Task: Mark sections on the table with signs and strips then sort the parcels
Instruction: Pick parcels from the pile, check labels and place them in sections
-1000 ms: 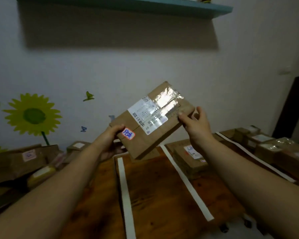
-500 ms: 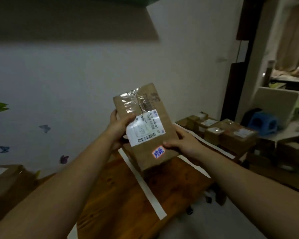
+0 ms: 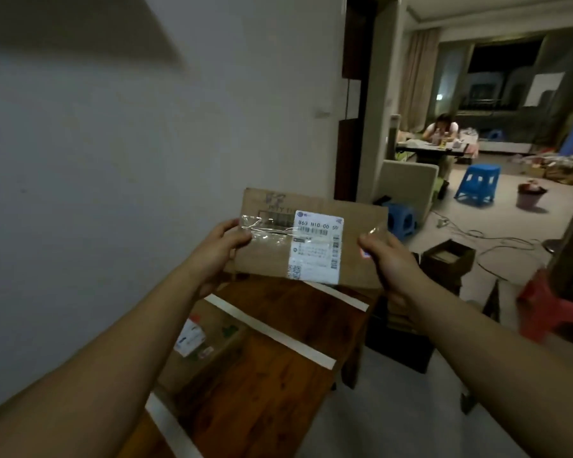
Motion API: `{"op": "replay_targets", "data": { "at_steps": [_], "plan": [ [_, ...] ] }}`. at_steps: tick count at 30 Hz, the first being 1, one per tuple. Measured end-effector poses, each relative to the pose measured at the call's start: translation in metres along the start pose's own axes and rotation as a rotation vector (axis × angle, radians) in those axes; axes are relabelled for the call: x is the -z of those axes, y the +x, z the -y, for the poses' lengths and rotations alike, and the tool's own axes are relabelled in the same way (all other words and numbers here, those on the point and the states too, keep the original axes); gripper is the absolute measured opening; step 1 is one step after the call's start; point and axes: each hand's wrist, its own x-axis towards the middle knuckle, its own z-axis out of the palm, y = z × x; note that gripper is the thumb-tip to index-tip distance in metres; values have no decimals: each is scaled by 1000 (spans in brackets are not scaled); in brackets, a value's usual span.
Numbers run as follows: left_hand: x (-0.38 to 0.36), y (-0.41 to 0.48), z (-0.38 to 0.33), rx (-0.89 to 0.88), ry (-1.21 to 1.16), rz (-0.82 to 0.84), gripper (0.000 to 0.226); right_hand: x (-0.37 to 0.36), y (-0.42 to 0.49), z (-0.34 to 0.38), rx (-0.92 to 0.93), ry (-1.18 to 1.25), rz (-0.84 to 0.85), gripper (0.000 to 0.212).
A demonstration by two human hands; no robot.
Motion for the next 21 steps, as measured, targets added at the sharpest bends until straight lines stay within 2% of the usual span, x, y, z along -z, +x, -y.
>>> {"op": "replay_targets", "data": {
  "at_steps": [2, 4, 8, 10, 13, 17, 21],
  "plan": [
    [-26, 16, 4, 4, 55, 51, 47, 18, 14, 5, 48, -61, -135, 59],
    [-50, 34, 8, -8, 48, 61, 55, 36, 29, 8, 112, -137, -208, 55],
    [-98, 73, 10, -48, 103, 31, 59, 77, 72, 19, 115, -174, -127, 49],
    [-124, 91, 12, -39, 162, 20, 57, 101, 96, 26, 74, -164, -106, 55],
    [-169, 123, 14, 32, 219, 21, 51, 142, 131, 40, 99, -287, -142, 63],
    [-229, 162, 24, 144, 266, -7, 46, 188, 170, 45, 90, -397, -127, 58],
    [-267, 185, 45, 217, 211, -93, 59, 212, 207, 38, 57, -541, -47, 64]
  ]
}}
